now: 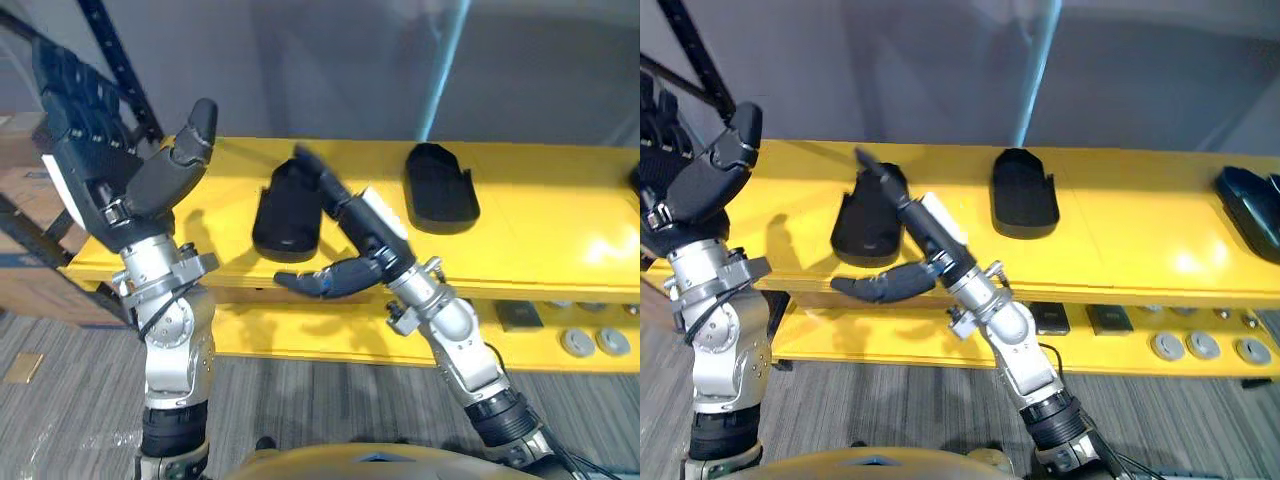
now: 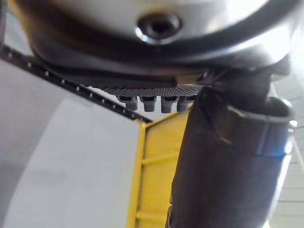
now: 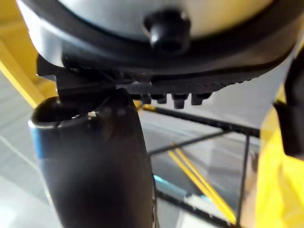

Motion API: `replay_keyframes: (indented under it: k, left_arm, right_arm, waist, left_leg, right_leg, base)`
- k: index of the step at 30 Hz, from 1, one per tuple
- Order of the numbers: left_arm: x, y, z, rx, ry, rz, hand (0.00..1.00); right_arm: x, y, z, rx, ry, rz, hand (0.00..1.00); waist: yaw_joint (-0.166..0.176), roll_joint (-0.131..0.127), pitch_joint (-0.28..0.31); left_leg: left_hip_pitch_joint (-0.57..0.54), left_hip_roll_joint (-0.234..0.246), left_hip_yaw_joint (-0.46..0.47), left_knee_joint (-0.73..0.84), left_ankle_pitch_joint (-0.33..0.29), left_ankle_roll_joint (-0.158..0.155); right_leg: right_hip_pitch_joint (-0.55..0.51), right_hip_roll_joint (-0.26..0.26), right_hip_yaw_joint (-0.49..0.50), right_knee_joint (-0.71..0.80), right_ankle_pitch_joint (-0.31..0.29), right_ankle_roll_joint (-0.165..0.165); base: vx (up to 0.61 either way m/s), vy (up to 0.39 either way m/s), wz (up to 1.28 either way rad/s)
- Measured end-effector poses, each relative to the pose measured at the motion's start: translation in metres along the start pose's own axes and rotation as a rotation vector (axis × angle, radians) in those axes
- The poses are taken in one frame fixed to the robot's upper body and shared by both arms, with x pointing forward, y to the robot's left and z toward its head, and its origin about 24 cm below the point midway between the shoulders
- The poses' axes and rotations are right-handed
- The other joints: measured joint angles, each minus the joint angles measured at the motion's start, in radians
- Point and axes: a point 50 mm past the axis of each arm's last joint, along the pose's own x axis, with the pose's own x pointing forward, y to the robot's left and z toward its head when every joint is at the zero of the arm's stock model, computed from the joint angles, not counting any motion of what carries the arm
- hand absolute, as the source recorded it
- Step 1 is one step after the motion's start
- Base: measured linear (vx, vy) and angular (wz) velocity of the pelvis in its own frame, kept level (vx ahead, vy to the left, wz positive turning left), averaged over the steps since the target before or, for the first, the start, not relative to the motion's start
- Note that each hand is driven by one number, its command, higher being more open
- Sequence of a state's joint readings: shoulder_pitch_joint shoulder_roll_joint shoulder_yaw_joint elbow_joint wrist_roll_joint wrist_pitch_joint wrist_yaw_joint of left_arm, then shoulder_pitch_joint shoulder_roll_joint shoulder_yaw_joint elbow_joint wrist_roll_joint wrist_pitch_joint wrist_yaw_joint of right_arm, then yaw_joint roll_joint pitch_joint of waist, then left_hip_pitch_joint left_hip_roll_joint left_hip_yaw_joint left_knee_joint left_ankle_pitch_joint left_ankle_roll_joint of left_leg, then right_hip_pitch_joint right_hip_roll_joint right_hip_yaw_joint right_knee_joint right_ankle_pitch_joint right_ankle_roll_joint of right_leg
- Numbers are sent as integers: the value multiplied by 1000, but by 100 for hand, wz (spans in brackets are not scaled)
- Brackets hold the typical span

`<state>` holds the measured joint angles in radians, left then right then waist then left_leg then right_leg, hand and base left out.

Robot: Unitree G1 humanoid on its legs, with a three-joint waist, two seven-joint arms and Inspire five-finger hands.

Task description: Walk over and take three plastic housings, then place them on the shelf

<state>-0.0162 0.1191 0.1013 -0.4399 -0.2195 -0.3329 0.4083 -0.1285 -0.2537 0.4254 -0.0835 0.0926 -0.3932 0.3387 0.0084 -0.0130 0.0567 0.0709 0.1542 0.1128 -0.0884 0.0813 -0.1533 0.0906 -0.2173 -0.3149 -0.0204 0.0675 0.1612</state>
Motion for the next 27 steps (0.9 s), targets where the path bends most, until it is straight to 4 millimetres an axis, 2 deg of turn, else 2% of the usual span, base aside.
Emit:
replay_keyframes:
  k: [3, 6, 8, 10, 15, 20, 24, 27]
  left_arm:
    - [-8, 12, -3, 48, 38, 15, 100]
    - [-10, 19, -2, 65, 44, 24, 100]
    - [-8, 21, 0, 78, 34, 19, 100]
    - [-6, 22, 0, 69, 29, 22, 100]
    - [0, 24, 4, 27, 0, 42, 100]
    - [2, 28, 5, -9, 1, 62, 100]
    - [8, 22, 7, -44, -22, 27, 100]
    - [8, 20, 7, -48, -23, 2, 100]
  right_arm:
    - [3, 11, -8, -39, 43, 79, 100]
    - [15, 1, -12, -146, 60, 90, 100]
    - [28, -9, -9, -232, 44, 73, 100]
    - [44, -22, -3, -336, 16, 26, 100]
    - [58, -48, 3, -461, -3, -129, 100]
    - [63, -75, 11, -589, -30, -304, 100]
    - [67, -92, 25, -680, -76, -414, 100]
    - [67, -98, 28, -724, -91, -459, 100]
  waist:
    - [29, -21, -2]
    - [60, -33, 20]
    - [71, -31, 60]
    - [91, -30, 125]
    - [129, -29, 236]
    - [137, -12, 308]
    - [138, -1, 362]
    - [137, 2, 369]
  left_leg:
    - [-32, 0, -34, 0, 14, 0]
    - [-74, 0, -62, 4, 32, -1]
    - [-100, 1, -79, 4, 45, -5]
    - [-126, 4, -94, 5, 55, -4]
    - [-190, 6, -129, 54, 66, -3]
    - [-220, 6, -138, 78, 63, -2]
    - [-238, 6, -143, 104, 50, -1]
    - [-245, 6, -142, 104, 49, -1]
  right_leg:
    - [-4, 0, -38, 1, -2, -2]
    - [-33, 1, -58, 10, -5, -10]
    - [-57, 0, -66, 28, -6, -13]
    - [-81, 1, -74, 47, -7, -18]
    - [-116, 1, -96, 78, -10, -23]
    - [-137, 1, -97, 91, -9, -23]
    - [-144, 1, -96, 91, -7, -25]
    - [-152, 1, -95, 93, -7, -25]
  base:
    - [-36, -9, 36]
    - [-62, -5, 25]
    - [-103, -6, 23]
    - [-132, -3, 16]
    - [-60, -10, 17]
    - [-20, -8, 1]
    - [0, 0, 0]
    - [0, 0, 0]
